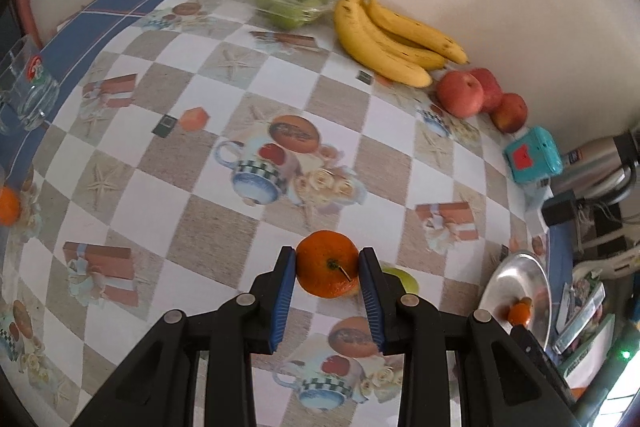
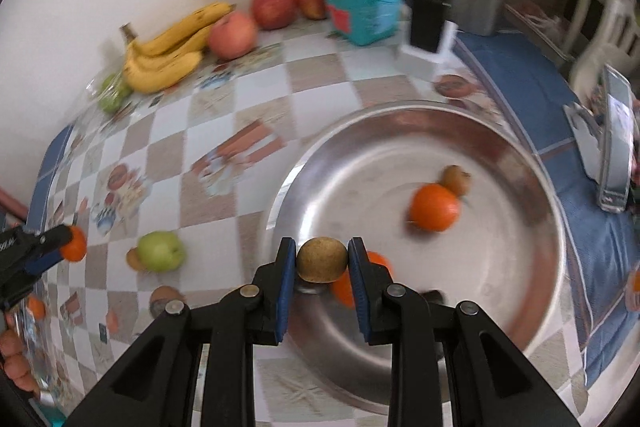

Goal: Organize fruits
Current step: 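Carry the kiwi and the tangerine over the steel bowl, then lower the held kiwi and tangerine into the steel bowl with both tools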

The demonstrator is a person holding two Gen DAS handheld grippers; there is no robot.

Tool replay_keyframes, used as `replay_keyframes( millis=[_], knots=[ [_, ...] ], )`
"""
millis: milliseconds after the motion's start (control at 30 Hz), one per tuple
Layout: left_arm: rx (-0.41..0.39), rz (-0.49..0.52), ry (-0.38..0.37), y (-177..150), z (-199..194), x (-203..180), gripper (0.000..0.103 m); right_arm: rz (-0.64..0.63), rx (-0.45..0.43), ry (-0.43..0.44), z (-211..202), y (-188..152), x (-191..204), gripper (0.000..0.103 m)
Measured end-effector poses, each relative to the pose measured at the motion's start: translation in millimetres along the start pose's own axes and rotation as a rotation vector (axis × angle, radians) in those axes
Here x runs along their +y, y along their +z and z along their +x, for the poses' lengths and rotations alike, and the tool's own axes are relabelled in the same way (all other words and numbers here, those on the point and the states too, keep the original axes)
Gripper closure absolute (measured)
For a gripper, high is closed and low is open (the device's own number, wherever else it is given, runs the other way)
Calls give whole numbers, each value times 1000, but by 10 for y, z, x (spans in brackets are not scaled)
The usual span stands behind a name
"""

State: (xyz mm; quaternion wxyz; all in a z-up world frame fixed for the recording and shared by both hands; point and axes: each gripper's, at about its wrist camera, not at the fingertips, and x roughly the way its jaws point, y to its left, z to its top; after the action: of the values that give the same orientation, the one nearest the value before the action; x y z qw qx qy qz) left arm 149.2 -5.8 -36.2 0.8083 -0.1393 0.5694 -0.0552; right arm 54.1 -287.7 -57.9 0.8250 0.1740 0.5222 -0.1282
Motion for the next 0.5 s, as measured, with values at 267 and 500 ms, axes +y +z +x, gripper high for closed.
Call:
replay_keyframes(
  millis=[267,500],
  knots=[
    [47,78,-45,-210,70,-414,69,122,-1,-38,-61,32,-503,75],
    [90,213,-80,-512,108,-939,69,207,-3,-55,-97,52,-836,75]
  ],
)
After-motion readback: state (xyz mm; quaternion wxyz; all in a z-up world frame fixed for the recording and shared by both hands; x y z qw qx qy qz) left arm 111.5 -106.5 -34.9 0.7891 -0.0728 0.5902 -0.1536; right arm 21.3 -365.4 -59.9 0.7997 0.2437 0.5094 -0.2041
